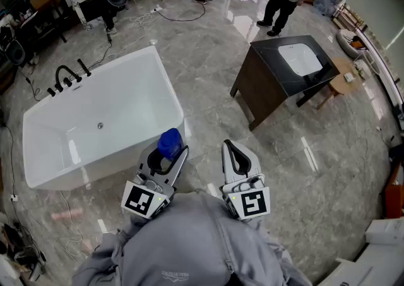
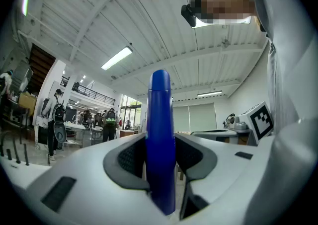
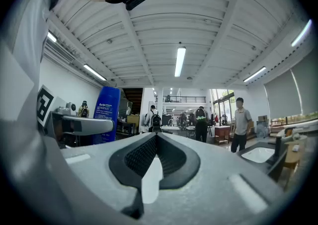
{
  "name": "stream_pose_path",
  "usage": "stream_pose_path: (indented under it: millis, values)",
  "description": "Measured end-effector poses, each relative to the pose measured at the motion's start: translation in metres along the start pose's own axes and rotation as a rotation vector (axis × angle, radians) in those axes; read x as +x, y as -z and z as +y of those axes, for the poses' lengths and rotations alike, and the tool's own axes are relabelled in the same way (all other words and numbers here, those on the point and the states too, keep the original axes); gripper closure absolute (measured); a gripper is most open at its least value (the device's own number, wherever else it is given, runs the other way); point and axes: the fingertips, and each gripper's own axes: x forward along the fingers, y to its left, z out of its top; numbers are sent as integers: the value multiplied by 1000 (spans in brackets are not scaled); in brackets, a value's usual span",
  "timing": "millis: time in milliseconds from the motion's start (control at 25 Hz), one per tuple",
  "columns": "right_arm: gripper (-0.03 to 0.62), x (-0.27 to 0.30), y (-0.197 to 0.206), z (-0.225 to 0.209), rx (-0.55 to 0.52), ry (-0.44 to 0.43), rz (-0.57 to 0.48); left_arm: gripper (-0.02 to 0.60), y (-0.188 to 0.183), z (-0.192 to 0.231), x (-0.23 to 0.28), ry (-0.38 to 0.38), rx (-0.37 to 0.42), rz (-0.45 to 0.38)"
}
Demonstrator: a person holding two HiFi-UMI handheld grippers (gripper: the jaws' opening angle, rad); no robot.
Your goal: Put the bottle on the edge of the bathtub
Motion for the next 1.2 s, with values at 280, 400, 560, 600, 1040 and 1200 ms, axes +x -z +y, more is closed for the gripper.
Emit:
stream_pose_path:
  millis: [280, 400, 560, 600, 1040, 1200]
  values:
    - [591, -2, -1, -7, -3, 22, -17, 430, -1, -3, 14, 31, 2, -12]
    - [591, -10, -1, -15, -3, 42, -20, 430, 1, -12, 21, 56, -5, -11]
    - [591, -14, 1, -23, 29, 56, -21, 430, 1, -19, 30, 89, -6, -13]
    - [591, -15, 2, -25, 38, 63, -20, 430, 1, -19, 31, 94, -7, -13]
    - [591, -9, 1, -41, 51, 103, -14, 430, -6, -13, 44, 118, -7, -32]
    - [591, 1, -2, -41, 45, 95, -20, 430, -6, -7, 46, 118, -2, -27]
